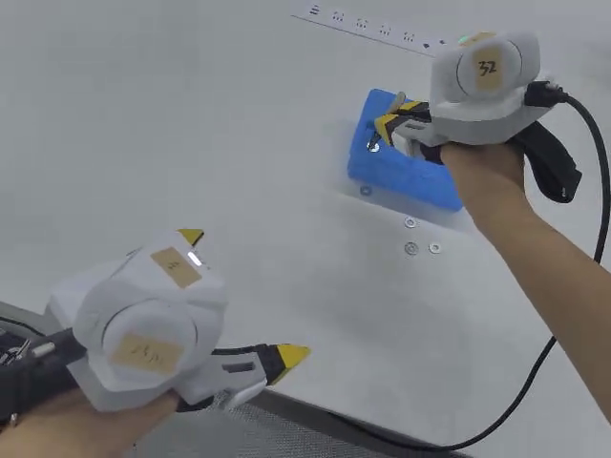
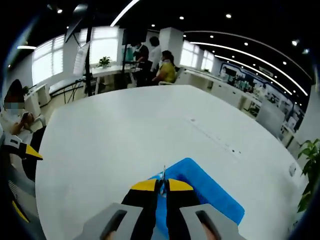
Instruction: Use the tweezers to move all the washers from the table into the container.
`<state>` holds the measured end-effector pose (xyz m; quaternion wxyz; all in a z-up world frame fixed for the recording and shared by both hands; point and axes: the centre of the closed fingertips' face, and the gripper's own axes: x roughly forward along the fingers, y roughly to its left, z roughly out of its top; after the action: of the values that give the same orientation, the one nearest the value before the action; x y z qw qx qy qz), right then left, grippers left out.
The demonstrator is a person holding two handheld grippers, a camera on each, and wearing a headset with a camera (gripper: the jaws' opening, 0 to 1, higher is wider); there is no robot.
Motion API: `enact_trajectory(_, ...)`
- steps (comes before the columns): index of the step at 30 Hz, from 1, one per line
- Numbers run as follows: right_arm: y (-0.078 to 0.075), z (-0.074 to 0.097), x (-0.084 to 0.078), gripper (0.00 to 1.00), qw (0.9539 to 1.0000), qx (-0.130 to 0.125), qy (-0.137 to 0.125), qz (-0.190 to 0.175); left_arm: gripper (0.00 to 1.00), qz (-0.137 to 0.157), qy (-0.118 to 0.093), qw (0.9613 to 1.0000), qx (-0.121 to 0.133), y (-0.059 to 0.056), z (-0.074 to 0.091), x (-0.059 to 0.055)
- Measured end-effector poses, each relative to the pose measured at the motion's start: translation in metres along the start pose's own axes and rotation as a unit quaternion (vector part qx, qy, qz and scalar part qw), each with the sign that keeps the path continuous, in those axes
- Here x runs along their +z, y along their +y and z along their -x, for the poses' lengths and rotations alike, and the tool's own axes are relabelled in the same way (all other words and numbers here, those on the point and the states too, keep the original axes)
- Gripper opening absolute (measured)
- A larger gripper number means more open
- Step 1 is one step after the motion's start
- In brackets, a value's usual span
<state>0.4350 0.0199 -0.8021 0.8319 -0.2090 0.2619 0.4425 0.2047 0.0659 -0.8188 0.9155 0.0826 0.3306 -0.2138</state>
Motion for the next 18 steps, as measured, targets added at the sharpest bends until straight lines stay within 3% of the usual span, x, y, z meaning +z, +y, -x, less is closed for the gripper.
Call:
enact_trajectory(9, 0.0003, -0.0069, -0.0089, 0.02, 0.9996, 0.013, 0.013, -0.020, 0.94, 0.001, 0.009, 1.0000, 0.003, 0.0011, -0.0008, -0.0030)
enact_trajectory(18, -0.0015, -0.0057, -0.0086, 0.02, 0.9988, 0.014, -0.001, -0.047, 0.94, 0.007, 0.012, 0.9998, 0.012, 0.0053, -0.0005, -0.0045)
